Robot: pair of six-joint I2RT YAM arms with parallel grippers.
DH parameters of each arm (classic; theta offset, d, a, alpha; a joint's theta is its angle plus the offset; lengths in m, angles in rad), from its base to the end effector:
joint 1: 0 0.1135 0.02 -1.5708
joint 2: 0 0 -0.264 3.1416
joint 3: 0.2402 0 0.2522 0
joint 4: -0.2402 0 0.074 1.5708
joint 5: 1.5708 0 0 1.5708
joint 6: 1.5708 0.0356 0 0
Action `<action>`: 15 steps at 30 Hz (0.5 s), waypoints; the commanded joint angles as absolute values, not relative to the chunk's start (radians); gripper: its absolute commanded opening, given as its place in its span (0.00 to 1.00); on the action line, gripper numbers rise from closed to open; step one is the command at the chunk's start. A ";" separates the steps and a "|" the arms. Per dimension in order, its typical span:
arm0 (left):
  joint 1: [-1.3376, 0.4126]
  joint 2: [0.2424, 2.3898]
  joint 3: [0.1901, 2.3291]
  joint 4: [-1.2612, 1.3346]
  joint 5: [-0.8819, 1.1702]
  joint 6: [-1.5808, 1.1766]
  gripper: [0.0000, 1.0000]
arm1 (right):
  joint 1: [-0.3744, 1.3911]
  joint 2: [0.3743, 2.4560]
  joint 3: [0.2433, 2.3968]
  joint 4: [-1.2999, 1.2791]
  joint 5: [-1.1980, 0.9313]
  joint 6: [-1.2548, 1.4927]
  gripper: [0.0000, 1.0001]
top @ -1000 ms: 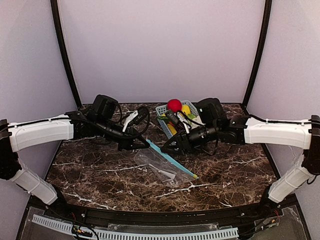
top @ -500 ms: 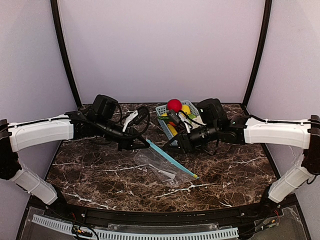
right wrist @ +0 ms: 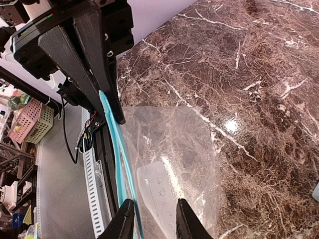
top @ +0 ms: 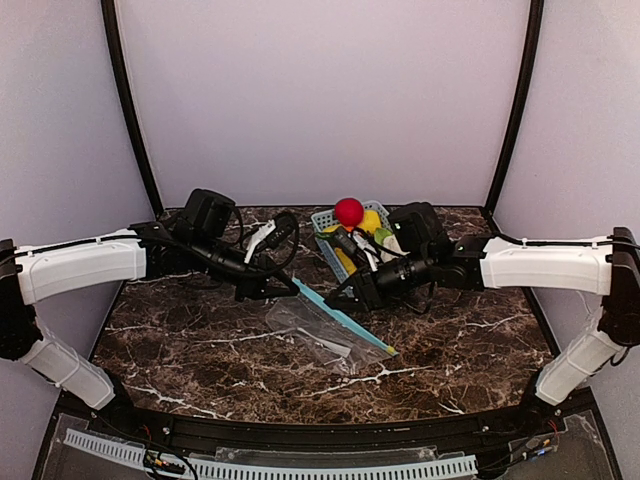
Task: Place the food in the zip-top bag and seal the zipper
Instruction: Pass from the left arm to the right
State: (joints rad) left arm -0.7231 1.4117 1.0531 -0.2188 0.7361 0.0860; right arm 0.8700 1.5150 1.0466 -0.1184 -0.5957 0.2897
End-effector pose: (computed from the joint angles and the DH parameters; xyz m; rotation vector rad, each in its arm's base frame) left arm 0.2186 -0.2249 0.2896 1.2609 1.8018 -1.1538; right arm 0.2021 0.2705 0.2627 -1.0254 2.1054 1.2720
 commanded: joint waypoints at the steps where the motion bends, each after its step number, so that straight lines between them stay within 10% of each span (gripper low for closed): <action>1: -0.730 1.379 1.070 -0.237 0.744 0.097 0.01 | 0.864 1.528 1.038 -0.097 -0.636 0.283 0.27; 10: -0.729 1.378 1.069 -0.236 0.737 0.096 0.01 | 0.879 1.554 1.056 -0.092 -0.706 0.271 0.22; 15: -0.729 1.378 1.070 -0.236 0.729 0.096 0.01 | 0.881 1.537 1.056 -0.084 -0.704 0.271 0.01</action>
